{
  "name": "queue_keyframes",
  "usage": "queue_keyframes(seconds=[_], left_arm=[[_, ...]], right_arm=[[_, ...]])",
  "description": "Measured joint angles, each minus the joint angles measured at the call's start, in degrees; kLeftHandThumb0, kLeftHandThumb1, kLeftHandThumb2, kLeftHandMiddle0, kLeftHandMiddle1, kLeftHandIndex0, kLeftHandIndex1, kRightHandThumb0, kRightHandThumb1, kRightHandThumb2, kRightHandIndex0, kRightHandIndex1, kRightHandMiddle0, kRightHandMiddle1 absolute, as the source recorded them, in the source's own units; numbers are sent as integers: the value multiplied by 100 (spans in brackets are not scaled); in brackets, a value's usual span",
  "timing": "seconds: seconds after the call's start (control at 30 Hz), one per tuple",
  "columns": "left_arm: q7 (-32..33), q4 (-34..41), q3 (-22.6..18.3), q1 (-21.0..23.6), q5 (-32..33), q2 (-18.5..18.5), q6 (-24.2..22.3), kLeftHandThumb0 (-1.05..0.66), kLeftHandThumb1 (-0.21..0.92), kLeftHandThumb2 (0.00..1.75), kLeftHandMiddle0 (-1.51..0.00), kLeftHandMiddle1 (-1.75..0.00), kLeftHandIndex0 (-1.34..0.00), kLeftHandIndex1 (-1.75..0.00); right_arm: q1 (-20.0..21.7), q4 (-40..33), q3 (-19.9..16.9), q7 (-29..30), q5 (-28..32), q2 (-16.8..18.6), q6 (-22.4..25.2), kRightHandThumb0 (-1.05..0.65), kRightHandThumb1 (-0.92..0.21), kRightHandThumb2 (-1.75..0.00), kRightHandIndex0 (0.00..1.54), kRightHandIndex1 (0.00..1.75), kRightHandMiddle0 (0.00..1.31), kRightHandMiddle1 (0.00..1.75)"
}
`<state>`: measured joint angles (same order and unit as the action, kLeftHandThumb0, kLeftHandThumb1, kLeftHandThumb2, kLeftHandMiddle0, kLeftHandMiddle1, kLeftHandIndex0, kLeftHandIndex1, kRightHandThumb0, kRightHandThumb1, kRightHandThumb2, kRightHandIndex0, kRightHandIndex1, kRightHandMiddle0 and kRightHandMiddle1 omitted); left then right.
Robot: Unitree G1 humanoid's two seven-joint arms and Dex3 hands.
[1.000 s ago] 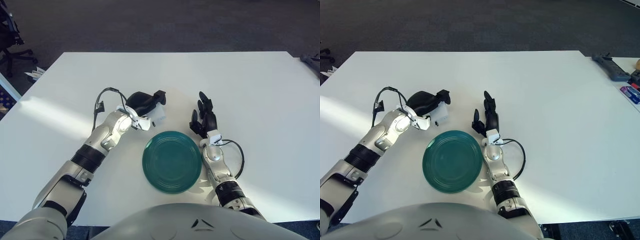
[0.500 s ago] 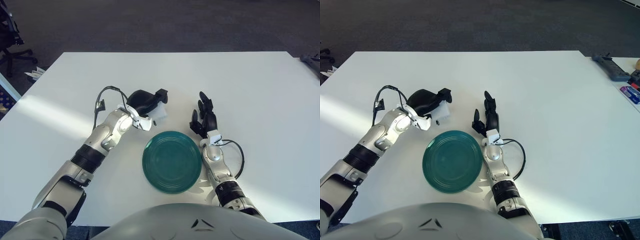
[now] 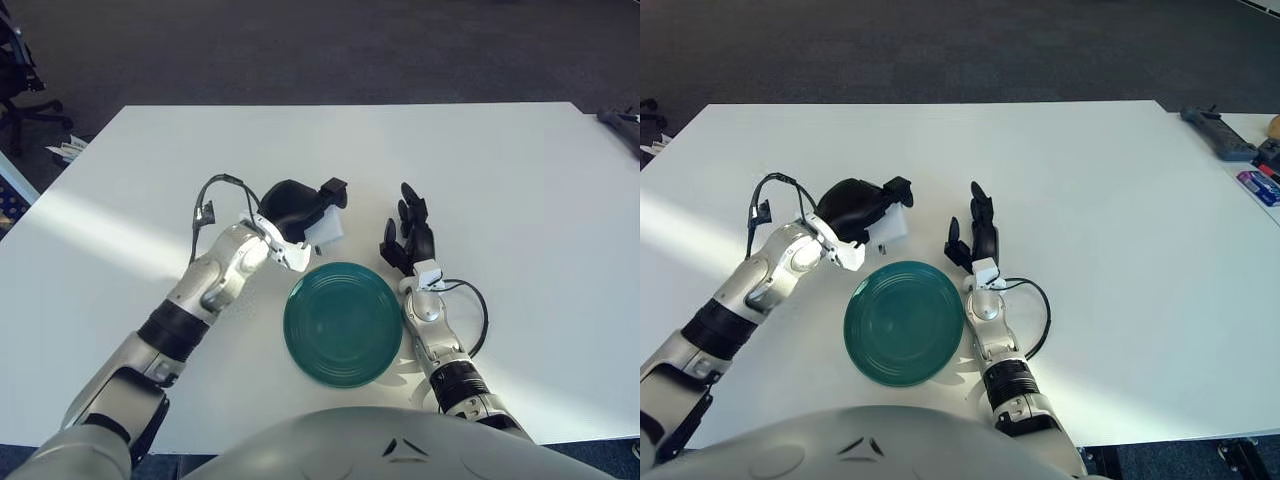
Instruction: Put the charger into the plate.
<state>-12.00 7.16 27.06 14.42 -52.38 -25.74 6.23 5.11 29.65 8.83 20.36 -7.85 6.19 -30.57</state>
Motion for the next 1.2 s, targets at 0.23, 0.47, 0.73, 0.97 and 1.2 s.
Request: queue_keyframes(seconds=[0.23, 0.47, 0.73, 0.97, 1.2], left_arm=[[-395, 549, 41, -144, -240, 1, -56, 0, -7, 175, -87, -172, -71, -175], [-800, 1186, 52, -325, -236, 21, -62, 0, -9, 175, -90, -168, -72, -175], [-1162, 1759, 231, -762, -241, 8, 53, 0, -9, 175, -91, -167, -71, -175], [-1536, 1938, 316, -859, -246, -25, 161, 0, -8, 175, -88, -172, -71, -173], [-1707, 1930, 344, -857, -236, -103, 382, 0, -13, 174, -90, -174, -84, -154]], right_arm=[[4, 6, 7, 4, 0, -1, -35, -92, -92, -85, 14, 0, 0, 39], [10, 13, 27, 100, -16, -4, -66, -91, -92, -85, 13, 0, 0, 36], [6, -49, 204, 255, -335, -108, -75, -89, -92, -88, 17, 1, 0, 36], [-78, -224, 383, 98, -507, -186, -83, -89, -92, -90, 18, 1, 0, 30], [-152, -322, 444, 164, -709, -196, 68, -90, -92, -88, 20, 2, 0, 34]])
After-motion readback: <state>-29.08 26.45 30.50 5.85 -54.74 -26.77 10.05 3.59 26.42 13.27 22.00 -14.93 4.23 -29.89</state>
